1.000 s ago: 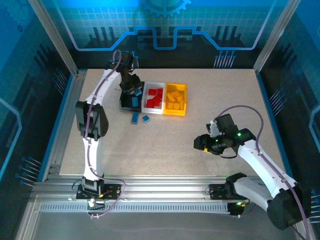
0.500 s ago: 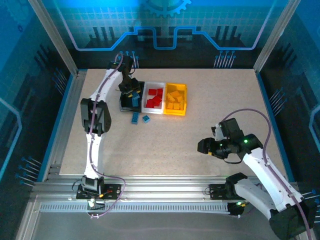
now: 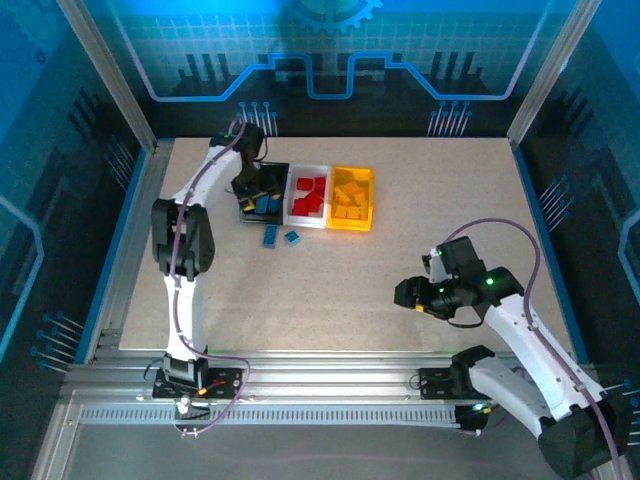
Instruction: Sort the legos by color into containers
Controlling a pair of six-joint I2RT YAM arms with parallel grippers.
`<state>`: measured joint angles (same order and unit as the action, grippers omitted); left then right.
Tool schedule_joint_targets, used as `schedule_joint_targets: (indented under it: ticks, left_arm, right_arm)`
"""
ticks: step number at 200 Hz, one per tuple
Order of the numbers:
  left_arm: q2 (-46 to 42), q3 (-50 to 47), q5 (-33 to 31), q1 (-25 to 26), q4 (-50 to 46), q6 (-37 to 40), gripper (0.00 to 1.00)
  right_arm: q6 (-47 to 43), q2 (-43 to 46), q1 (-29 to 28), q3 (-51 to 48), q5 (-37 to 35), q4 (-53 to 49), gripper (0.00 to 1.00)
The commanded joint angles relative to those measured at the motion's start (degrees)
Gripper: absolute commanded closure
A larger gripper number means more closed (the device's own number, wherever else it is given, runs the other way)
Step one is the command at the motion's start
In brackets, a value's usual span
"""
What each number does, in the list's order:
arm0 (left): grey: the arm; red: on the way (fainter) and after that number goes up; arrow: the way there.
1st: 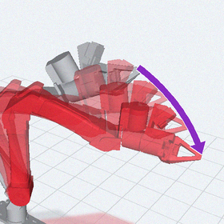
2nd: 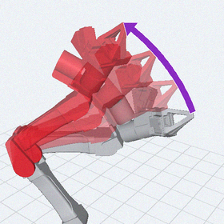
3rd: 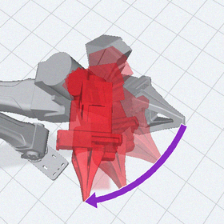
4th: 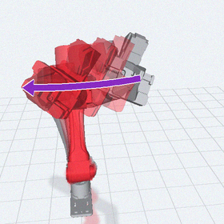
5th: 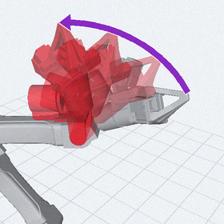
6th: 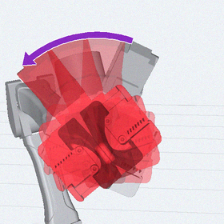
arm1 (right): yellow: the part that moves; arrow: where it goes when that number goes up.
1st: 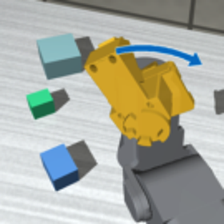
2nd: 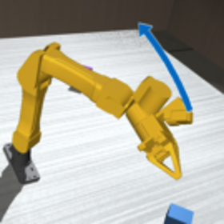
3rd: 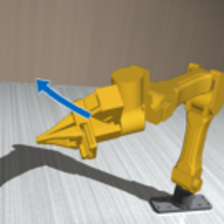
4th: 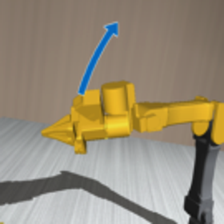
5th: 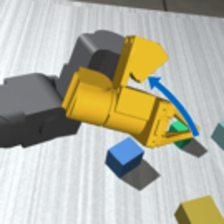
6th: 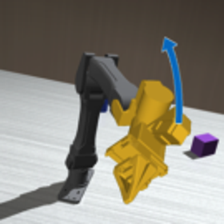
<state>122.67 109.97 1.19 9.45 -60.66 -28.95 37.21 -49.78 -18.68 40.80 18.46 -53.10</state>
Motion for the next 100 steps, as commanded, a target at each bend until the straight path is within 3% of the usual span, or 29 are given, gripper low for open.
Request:
schedule_joint_targets:
  ticks: [1,42,100]
  left_arm:
    - [-10.18,-9.4,-3.76,3.21,2.46,3.34,0.35]
    - [-15.93,-23.93,-5.42,7.67,6.93,4.46,0.36]
    - [-12.53,-25.18,-7.05,8.69,8.54,6.39,0.36]
  right_arm:
    - [-1.37,-1.21,0.22,-0.28,1.9,1.44,0.33]
    - [-2.72,-3.43,0.04,1.22,2.69,2.31,0.33]
    - [-2.42,-4.01,-0.39,2.31,2.09,1.47,0.33]
